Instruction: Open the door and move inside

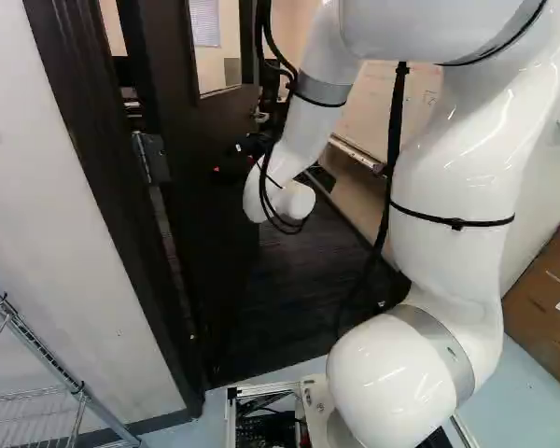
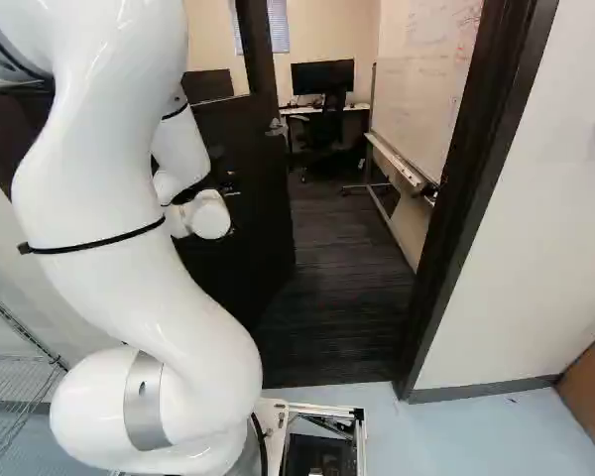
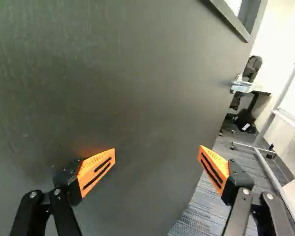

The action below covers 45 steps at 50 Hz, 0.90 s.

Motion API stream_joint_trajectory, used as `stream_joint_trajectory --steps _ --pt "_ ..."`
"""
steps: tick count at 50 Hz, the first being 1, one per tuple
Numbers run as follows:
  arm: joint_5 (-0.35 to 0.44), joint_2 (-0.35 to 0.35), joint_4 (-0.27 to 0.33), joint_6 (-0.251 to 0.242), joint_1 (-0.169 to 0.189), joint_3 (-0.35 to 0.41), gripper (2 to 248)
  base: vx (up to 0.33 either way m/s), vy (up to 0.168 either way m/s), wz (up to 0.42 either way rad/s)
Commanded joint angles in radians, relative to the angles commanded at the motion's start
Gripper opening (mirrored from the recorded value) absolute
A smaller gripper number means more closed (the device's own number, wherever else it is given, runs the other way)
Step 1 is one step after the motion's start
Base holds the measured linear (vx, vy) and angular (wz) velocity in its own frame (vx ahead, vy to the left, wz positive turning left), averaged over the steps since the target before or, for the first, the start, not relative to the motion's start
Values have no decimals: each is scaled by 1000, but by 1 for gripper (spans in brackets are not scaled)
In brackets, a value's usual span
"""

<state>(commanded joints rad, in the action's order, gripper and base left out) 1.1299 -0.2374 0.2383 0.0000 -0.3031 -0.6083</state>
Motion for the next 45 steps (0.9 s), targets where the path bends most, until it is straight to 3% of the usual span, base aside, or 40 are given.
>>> stream_joint_trajectory --steps 45 --pt "80 -77 154 0 -39 -91 247 0 0 0"
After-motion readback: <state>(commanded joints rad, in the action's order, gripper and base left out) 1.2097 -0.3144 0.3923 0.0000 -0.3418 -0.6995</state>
